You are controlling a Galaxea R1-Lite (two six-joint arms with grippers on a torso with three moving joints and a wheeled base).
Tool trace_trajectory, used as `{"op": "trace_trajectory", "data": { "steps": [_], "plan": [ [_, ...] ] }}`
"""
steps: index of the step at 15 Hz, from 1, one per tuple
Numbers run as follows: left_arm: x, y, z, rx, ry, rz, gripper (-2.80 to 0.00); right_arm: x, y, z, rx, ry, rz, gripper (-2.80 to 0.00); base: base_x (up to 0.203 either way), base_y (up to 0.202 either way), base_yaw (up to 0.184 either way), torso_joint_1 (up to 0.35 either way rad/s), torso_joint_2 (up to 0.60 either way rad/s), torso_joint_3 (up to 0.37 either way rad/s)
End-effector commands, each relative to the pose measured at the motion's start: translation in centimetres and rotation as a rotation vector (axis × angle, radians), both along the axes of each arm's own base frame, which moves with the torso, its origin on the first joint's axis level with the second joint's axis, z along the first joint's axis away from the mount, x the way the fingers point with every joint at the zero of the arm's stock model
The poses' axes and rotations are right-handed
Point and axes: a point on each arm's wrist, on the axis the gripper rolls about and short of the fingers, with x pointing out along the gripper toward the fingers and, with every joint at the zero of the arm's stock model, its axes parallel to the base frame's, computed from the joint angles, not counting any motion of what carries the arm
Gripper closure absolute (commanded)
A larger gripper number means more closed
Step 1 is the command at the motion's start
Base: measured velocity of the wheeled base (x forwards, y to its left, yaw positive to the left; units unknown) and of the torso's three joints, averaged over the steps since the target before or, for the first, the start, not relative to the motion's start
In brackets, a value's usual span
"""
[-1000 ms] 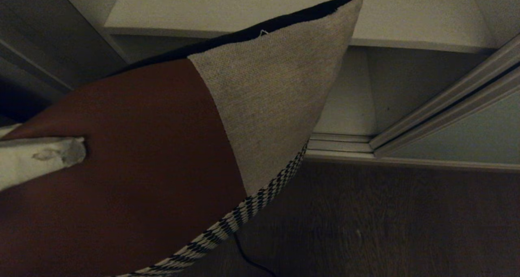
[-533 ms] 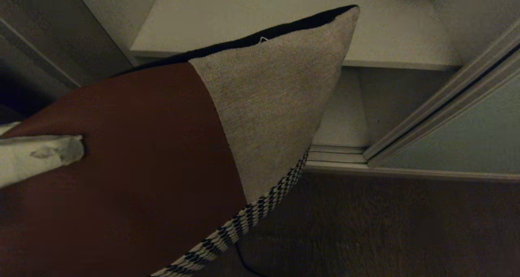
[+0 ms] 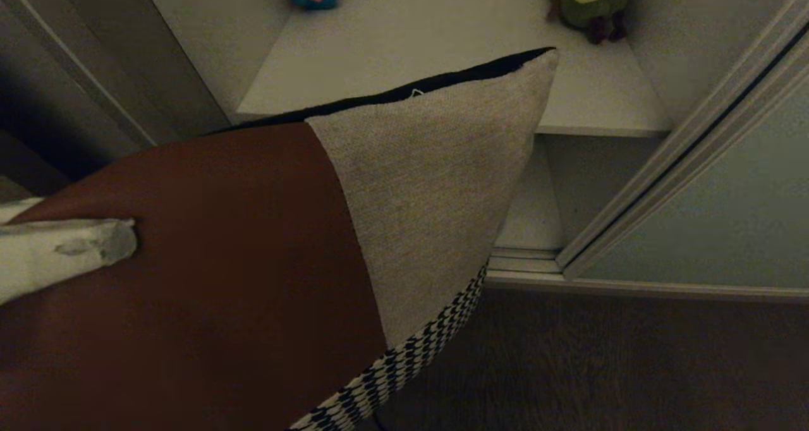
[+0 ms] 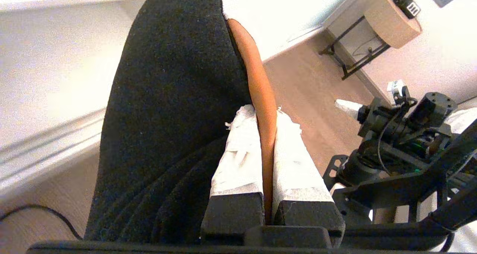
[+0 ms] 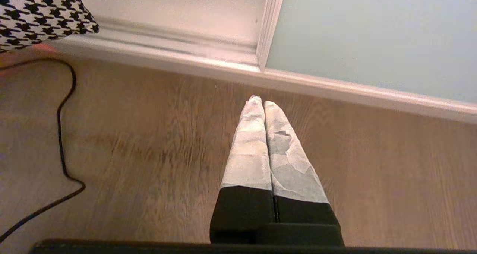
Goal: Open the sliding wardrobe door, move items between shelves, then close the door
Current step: Place the pillow on the higher shelf
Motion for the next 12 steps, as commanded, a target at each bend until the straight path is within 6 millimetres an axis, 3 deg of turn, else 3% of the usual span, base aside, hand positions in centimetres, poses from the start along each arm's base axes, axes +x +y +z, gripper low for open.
{"op": "trace_trajectory", "data": {
  "steps": [1, 5, 12],
  "plan": [
    [0.10, -0.07, -0.13, 0.005, 0.004, -0.002, 0.00, 0.03, 0.00, -0.09, -0.001, 0.005, 0.001, 0.00, 0.000, 0.000, 0.000, -0.002, 0.00, 0.204],
    [0.13, -0.10, -0.25, 0.010, 0.003, -0.003, 0.00, 0.03, 0.00, -0.09, -0.001, 0.005, 0.001, 0.00, 0.000, 0.000, 0.000, 0.003, 0.00, 0.202],
    [0.13, -0.06, -0.55, 0.014, 0.008, 0.004, 0.00, 0.03, 0.00, -0.09, -0.001, 0.005, 0.001, 0.00, 0.000, 0.000, 0.000, 0.002, 0.00, 0.035]
  ]
}}
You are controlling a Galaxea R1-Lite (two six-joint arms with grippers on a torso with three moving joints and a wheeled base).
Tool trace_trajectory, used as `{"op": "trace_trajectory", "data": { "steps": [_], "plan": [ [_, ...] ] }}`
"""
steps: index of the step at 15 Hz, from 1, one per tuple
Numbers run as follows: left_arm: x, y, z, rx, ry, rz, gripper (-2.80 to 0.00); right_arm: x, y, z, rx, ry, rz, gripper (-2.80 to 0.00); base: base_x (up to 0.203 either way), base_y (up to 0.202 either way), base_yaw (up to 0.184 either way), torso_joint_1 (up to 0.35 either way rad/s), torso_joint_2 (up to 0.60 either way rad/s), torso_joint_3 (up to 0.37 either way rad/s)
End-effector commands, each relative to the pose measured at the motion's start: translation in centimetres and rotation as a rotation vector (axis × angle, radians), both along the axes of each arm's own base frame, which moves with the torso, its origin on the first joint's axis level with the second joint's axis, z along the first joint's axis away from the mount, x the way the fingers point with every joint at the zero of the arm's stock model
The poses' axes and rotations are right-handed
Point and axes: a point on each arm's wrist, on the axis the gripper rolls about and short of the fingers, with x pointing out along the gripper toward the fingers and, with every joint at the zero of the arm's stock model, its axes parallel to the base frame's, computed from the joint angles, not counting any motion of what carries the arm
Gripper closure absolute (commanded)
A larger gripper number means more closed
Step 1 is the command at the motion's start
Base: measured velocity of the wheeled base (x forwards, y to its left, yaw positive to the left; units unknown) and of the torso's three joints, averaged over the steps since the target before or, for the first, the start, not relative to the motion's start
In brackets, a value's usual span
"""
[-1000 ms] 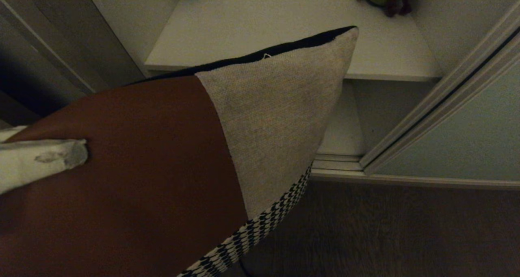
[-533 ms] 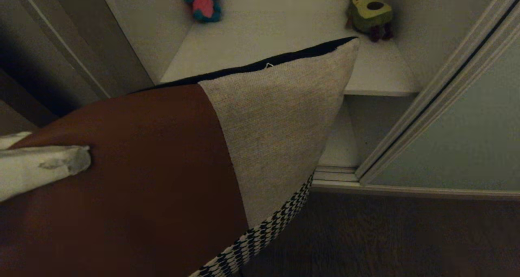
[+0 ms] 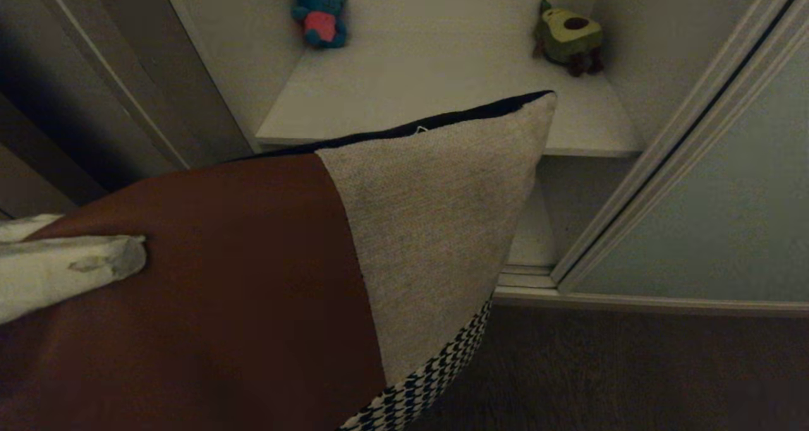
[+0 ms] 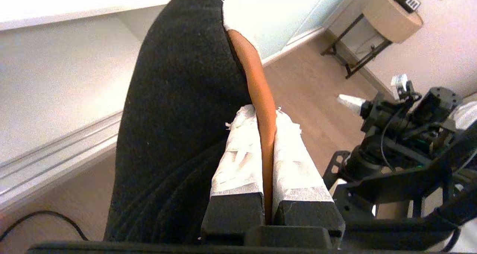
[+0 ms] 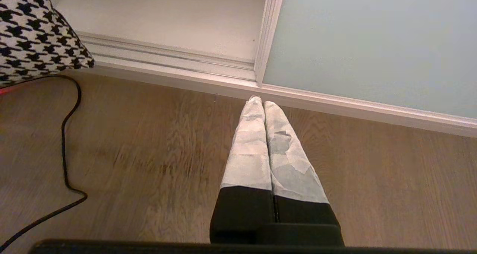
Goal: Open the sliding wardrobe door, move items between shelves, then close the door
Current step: Place the pillow on the higher shelf
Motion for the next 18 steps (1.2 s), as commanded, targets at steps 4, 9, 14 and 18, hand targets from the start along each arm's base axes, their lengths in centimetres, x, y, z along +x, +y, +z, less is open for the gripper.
{"op": "trace_trajectory", "data": {
  "steps": [4, 9, 14, 18],
  "plan": [
    [0.0, 0.0, 0.1, 0.001, -0.003, -0.001, 0.00, 0.0, 0.0, -0.1, -0.001, 0.005, 0.001, 0.00, 0.000, 0.000, 0.000, 0.000, 0.00, 0.000],
    [-0.1, 0.2, 1.6, -0.058, -0.093, 0.033, 0.00, 0.0, 0.0, -0.1, -0.001, 0.004, 0.001, 0.00, 0.000, 0.000, 0.000, 0.000, 0.00, 0.000],
    [0.8, -0.5, 4.6, -0.087, -0.196, 0.057, 0.00, 0.0, 0.0, -0.1, -0.001, 0.005, 0.001, 0.00, 0.000, 0.000, 0.000, 0.000, 0.00, 0.000],
    [3.1, -2.0, 7.6, -0.093, -0.245, 0.072, 0.00, 0.0, 0.0, -0.1, -0.001, 0.004, 0.001, 0.00, 0.000, 0.000, 0.000, 0.000, 0.00, 0.000]
  ]
}}
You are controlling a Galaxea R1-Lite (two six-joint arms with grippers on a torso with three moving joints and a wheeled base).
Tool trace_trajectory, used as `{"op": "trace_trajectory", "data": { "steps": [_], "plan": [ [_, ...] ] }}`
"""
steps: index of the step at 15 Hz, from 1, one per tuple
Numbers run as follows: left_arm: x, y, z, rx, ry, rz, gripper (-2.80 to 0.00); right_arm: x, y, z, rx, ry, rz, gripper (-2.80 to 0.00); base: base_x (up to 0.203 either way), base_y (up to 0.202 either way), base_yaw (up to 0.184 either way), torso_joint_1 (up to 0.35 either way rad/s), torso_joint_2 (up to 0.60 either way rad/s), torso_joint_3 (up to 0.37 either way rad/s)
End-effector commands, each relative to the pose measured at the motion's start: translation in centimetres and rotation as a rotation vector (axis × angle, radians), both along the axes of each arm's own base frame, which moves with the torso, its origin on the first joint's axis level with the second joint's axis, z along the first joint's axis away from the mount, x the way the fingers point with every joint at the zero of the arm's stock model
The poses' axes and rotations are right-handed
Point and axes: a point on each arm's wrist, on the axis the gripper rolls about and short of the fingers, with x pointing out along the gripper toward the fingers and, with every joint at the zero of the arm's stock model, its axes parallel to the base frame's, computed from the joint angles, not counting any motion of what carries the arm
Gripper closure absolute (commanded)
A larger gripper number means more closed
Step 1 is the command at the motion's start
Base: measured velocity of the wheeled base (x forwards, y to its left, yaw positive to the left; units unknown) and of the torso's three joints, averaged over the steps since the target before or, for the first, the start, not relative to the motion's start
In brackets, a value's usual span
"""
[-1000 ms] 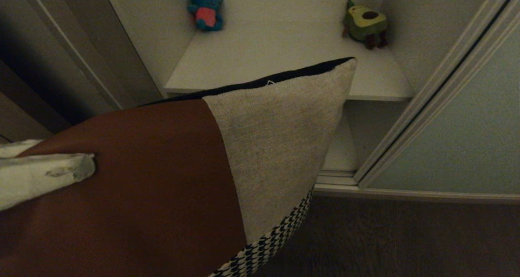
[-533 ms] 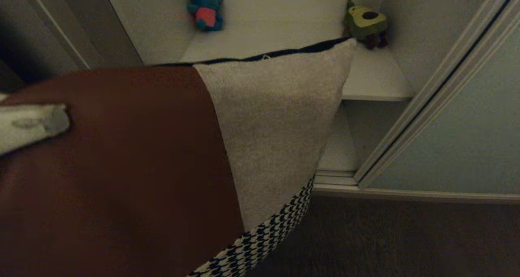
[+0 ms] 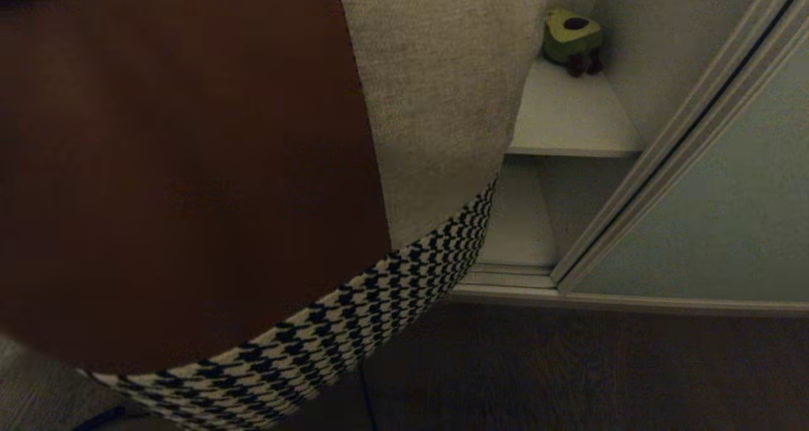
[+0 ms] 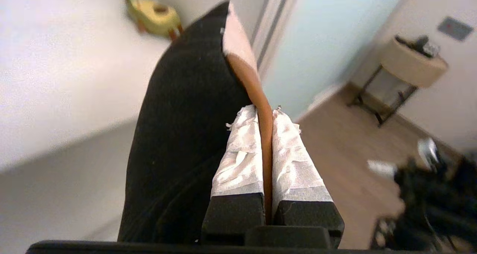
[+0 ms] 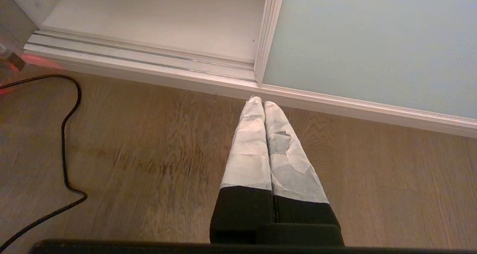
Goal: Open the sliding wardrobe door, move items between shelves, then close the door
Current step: Place the pillow on the higher shelf
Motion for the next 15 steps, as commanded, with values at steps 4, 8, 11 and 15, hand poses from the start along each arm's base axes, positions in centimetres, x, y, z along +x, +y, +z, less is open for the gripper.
{"op": "trace_trajectory", "data": {
  "steps": [4, 8, 11, 15],
  "plan": [
    [4.4, -2.9, 4.5, -0.048, -0.035, 0.046, 0.00, 0.0, 0.0, -0.1, -0.001, 0.004, 0.001, 0.00, 0.000, 0.000, 0.000, 0.000, 0.00, 0.000],
    [6.5, -4.4, 6.7, -0.081, -0.077, 0.050, 0.00, 0.0, 0.0, -0.1, -0.001, 0.004, 0.001, 0.00, 0.000, 0.000, 0.000, 0.000, 0.00, 0.000],
    [7.4, -5.2, 8.2, -0.106, -0.115, 0.045, 0.00, 0.0, 0.0, -0.1, -0.001, 0.004, 0.001, 0.00, 0.000, 0.000, 0.000, 0.000, 0.00, 0.000],
    [8.2, -6.1, 9.1, -0.112, -0.155, 0.038, 0.00, 0.0, 0.0, -0.1, -0.001, 0.004, 0.001, 0.00, 0.116, 0.000, 0.000, 0.003, 0.00, 0.004]
  ]
}}
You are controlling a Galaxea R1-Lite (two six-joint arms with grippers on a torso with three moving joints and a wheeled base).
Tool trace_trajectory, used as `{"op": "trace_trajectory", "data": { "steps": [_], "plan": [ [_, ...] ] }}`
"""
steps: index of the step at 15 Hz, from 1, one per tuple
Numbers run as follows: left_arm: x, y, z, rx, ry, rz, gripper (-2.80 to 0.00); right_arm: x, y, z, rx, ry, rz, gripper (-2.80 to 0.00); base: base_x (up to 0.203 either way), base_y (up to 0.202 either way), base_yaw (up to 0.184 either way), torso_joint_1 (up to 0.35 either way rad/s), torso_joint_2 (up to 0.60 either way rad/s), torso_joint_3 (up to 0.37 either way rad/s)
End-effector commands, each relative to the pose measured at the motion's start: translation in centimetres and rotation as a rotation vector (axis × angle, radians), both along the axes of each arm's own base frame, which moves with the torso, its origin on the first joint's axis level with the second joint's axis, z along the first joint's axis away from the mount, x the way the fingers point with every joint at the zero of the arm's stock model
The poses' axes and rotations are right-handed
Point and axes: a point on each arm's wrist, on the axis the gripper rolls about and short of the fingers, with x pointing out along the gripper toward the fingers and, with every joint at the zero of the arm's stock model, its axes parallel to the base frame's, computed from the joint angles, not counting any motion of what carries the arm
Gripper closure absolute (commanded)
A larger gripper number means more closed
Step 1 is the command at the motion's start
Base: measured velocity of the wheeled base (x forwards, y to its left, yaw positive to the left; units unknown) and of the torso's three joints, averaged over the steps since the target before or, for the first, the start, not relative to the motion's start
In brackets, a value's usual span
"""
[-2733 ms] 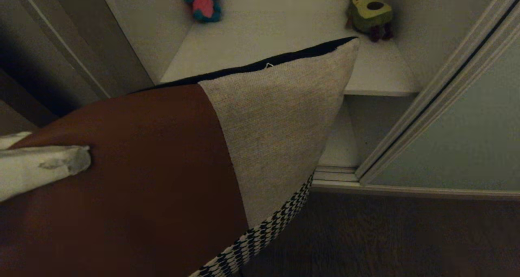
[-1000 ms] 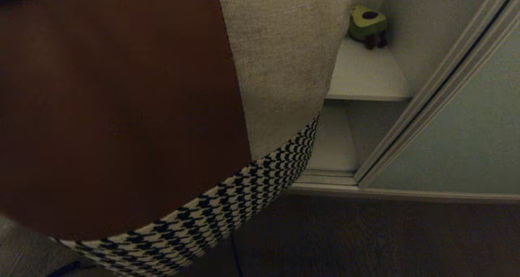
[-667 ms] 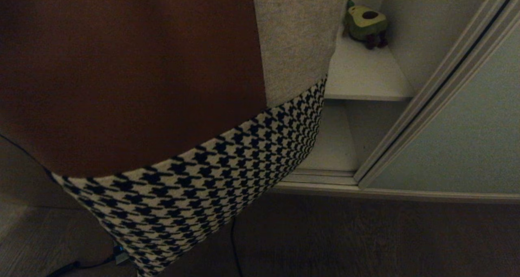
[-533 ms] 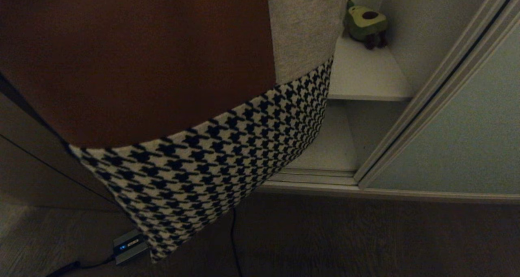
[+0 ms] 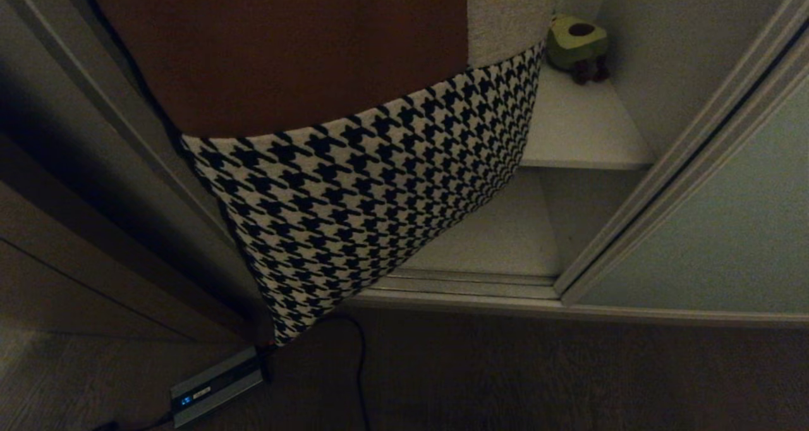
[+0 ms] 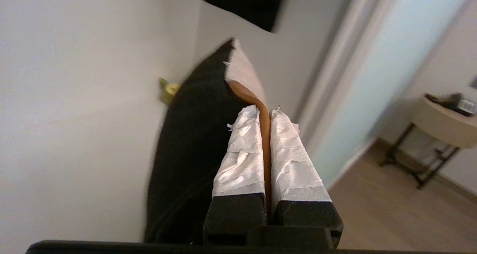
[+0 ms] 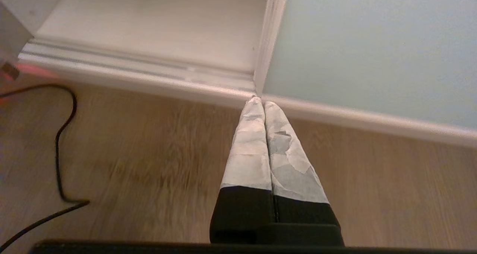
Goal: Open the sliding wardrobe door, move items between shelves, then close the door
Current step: Place the pillow on the higher shelf
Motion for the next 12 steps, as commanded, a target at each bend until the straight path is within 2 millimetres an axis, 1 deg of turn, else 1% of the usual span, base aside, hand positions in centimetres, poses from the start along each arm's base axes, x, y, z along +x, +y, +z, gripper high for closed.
{"op": "trace_trajectory", "data": {
  "steps": [1, 7, 10, 12],
  "plan": [
    [1.1, -1.2, 0.1, 0.015, -0.016, -0.009, 0.00, 0.0, 0.0, -0.1, -0.001, 0.003, 0.001, 0.00, 0.197, 0.000, 0.000, 0.003, 0.00, 0.002],
    [1.6, -1.7, 0.3, 0.034, -0.040, -0.011, 0.00, 0.0, 0.0, -0.1, -0.001, 0.004, 0.001, 0.00, 0.197, 0.000, -0.001, 0.006, 0.00, 0.001],
    [1.8, -2.6, 0.6, 0.034, -0.059, -0.041, 0.00, 0.0, 0.0, -0.1, -0.001, 0.004, 0.001, 0.00, 0.193, 0.000, 0.000, 0.003, 0.00, -0.001],
    [2.3, -3.4, 0.4, 0.053, -0.073, -0.040, 0.00, 0.0, 0.0, -0.1, -0.001, 0.004, 0.001, 0.00, 0.198, 0.000, 0.002, -0.002, 0.00, 0.006]
  ]
}}
